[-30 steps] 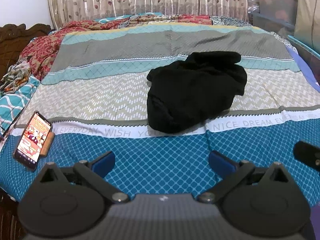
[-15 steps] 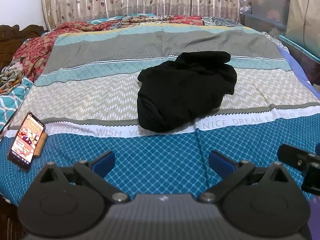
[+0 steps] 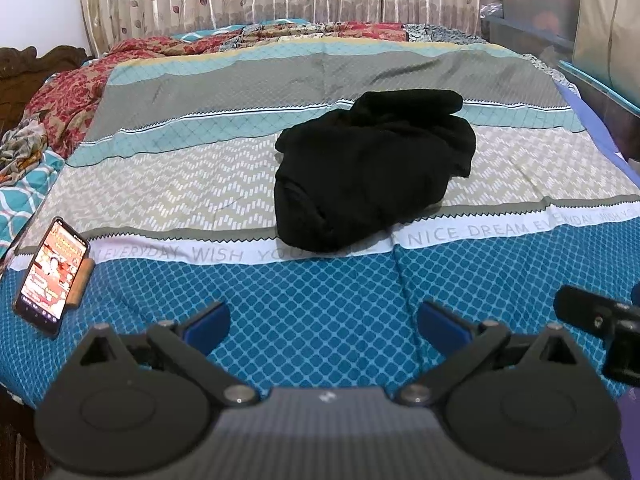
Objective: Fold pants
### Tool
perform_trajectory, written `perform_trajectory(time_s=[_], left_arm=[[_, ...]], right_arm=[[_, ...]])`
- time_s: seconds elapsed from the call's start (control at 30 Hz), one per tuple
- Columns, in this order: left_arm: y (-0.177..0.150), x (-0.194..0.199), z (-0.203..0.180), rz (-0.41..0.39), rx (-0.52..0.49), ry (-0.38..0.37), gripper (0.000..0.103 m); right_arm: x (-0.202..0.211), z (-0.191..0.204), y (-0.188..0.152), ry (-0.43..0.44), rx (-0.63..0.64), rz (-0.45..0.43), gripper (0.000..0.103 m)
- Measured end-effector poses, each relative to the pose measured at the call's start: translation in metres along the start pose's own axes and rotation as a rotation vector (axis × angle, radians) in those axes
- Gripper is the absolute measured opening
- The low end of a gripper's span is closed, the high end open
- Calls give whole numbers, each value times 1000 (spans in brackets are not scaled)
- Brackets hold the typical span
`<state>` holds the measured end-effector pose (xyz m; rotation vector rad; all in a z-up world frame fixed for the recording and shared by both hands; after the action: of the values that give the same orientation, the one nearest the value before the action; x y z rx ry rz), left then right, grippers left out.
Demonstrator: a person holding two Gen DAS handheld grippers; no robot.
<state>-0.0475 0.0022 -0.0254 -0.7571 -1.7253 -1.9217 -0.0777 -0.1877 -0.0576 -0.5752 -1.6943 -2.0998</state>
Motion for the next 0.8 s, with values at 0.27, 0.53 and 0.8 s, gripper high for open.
perform_trajectory(time_s=[0.27, 0.53, 0.8], left_arm=[[-9, -2, 4, 38, 14, -5, 103], [-8, 28, 42, -100, 246, 37, 103], [8, 16, 42, -176, 337, -153, 103]], right_arm=[[-4, -1, -3, 3, -7, 21, 103], [23, -13, 4, 22, -111, -122, 103], [4, -11, -8, 148, -221, -23, 103]])
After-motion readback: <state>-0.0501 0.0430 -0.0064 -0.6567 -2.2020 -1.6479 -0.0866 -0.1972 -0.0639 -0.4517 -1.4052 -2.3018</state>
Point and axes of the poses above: each gripper's, at about its wrist camera, not at the fingertips, and x roughly against the way its jaws point, z to its left, y to its top, the point moved 8 cm from there along -x, roughly the way its jaws point, and after that the axes turned 5 degrees about -z, right-handed, at the moved point
